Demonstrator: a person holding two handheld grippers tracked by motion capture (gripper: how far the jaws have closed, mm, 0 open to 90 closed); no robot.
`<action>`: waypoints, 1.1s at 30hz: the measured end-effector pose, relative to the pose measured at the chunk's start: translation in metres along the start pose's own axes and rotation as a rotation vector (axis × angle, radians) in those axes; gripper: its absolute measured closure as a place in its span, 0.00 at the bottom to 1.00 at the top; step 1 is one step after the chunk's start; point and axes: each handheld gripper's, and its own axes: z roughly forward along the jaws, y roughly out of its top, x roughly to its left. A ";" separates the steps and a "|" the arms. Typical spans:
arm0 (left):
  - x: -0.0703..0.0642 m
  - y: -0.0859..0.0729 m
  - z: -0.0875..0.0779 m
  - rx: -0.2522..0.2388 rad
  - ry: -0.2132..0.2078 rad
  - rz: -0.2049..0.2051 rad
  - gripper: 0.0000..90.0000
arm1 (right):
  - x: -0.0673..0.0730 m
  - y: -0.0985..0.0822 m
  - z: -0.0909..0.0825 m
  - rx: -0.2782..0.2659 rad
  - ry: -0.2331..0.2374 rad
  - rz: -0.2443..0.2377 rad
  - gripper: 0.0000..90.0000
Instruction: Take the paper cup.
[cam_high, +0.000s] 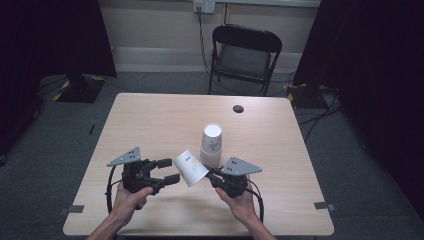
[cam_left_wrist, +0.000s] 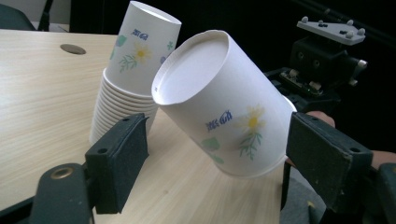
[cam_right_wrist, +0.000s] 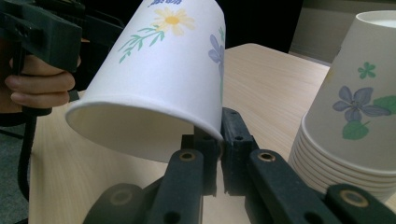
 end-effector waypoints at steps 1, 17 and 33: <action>0.000 0.001 -0.001 0.000 -0.006 -0.001 0.26 | 0.000 0.000 0.000 0.004 -0.004 -0.001 0.96; 0.001 -0.003 -0.007 0.116 0.115 0.146 0.38 | -0.016 0.007 -0.005 0.113 0.002 0.066 0.96; -0.013 -0.009 0.008 0.212 0.147 0.349 0.35 | -0.022 0.000 0.005 0.293 0.037 0.114 0.96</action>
